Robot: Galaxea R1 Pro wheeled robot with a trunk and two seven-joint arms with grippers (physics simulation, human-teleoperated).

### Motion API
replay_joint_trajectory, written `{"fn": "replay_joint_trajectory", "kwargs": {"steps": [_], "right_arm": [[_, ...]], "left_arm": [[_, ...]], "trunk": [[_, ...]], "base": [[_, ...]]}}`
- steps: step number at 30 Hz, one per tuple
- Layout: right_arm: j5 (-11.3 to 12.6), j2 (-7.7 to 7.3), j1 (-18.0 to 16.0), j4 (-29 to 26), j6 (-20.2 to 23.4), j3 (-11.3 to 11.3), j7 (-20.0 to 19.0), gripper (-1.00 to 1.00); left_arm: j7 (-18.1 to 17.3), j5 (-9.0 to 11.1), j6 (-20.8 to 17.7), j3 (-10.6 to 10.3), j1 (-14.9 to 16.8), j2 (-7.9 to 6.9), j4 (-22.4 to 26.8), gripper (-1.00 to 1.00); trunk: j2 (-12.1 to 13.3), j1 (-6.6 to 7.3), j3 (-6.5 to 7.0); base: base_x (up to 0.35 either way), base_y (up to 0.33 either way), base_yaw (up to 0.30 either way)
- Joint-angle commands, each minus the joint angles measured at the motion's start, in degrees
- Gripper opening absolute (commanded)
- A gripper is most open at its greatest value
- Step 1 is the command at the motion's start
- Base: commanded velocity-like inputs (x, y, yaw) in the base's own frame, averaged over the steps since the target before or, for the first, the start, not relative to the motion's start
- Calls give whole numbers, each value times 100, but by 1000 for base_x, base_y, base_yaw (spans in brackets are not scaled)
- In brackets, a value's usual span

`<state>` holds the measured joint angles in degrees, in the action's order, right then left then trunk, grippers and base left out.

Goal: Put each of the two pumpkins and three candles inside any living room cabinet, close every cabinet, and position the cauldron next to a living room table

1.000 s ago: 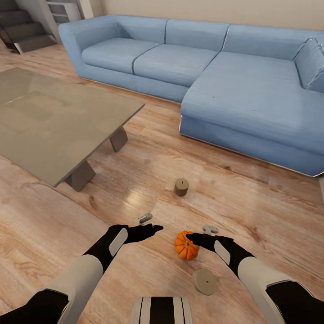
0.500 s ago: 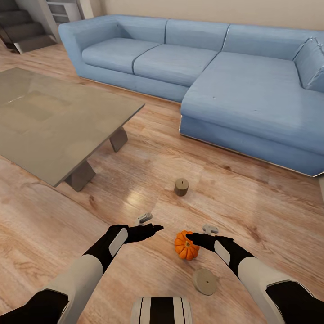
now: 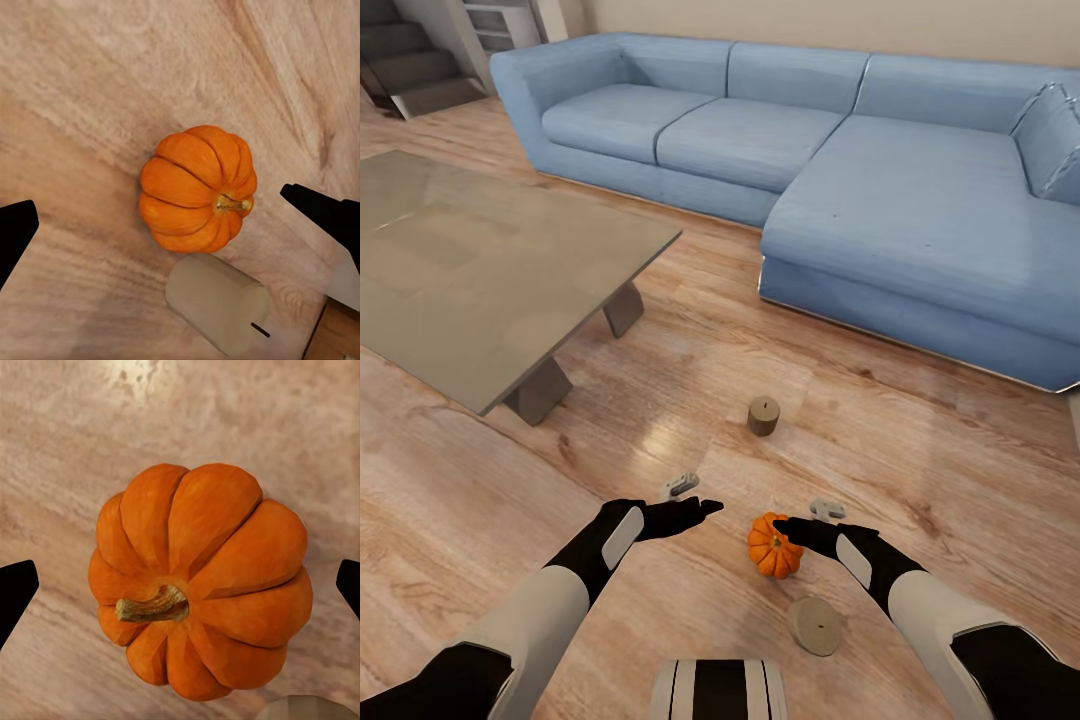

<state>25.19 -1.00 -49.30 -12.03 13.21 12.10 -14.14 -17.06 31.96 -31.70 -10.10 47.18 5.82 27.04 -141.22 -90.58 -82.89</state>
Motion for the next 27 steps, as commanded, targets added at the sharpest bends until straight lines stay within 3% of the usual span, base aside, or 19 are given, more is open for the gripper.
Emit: {"fn": "replay_joint_trajectory", "kwargs": {"steps": [1, 9, 27], "right_arm": [[56, -6, -1, -9, 25, 47, -1, 100], [53, -5, -1, -10, 24, 48, -4, 100], [49, -5, -1, -10, 31, 54, 16, 100]], "left_arm": [[-1, 15, -21, -10, 2, -2, 3, 100], [1, 12, -23, -10, 2, -2, 3, 100], [4, 12, -21, -10, 2, -2, 3, 100]], "trunk": [[-1, 1, -3], [-202, -109, -93], [-226, -155, -492]], "base": [[0, 0, 0], [0, 0, 0], [0, 0, 0]]}}
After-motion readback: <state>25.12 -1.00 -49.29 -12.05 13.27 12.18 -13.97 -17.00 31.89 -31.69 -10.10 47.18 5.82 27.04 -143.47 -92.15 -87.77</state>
